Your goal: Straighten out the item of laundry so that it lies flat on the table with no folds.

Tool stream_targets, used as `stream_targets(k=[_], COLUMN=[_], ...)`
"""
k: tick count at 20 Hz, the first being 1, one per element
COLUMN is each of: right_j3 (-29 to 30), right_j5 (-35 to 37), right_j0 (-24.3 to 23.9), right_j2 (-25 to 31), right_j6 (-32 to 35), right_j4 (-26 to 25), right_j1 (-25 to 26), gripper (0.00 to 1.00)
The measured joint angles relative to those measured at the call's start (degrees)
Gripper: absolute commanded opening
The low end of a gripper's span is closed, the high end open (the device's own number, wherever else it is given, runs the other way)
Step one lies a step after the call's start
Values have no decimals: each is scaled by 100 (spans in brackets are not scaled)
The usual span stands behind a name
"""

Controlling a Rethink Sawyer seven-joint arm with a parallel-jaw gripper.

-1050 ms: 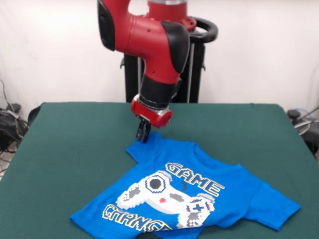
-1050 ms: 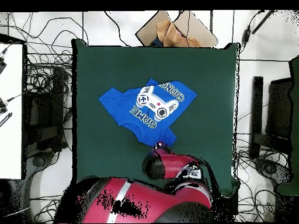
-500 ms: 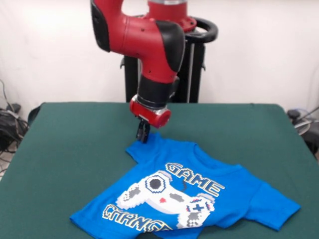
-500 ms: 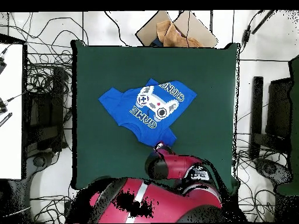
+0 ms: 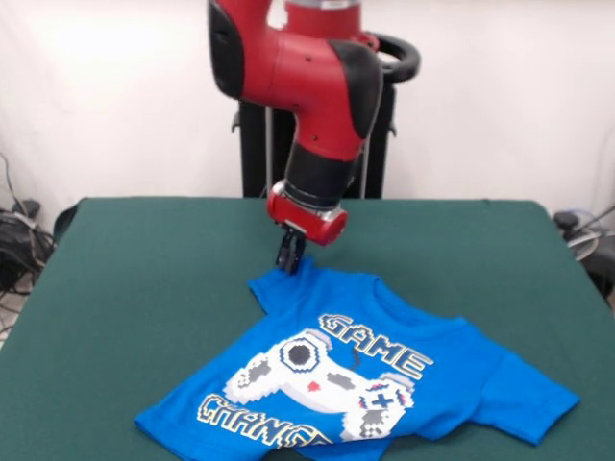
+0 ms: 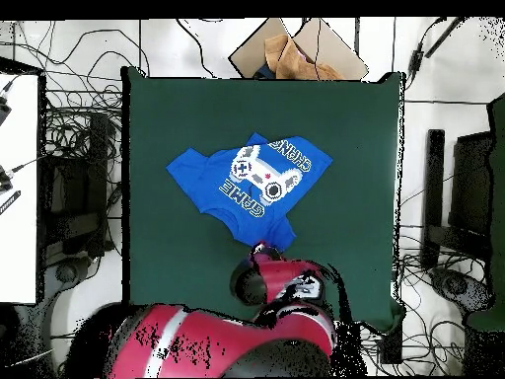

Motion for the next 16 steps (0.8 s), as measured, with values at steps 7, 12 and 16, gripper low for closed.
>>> stream_targets(k=[7, 12, 16], right_j3=[-252, -343, -359], right_j5=[-266, -536, -618], right_j0=[1031, 1256, 1211], right_j2=[-1062, -1577, -1770], right_j6=[0, 0, 0], right_j4=[110, 127, 127], right_j1=[599, 940, 1045], gripper=[0, 0, 0])
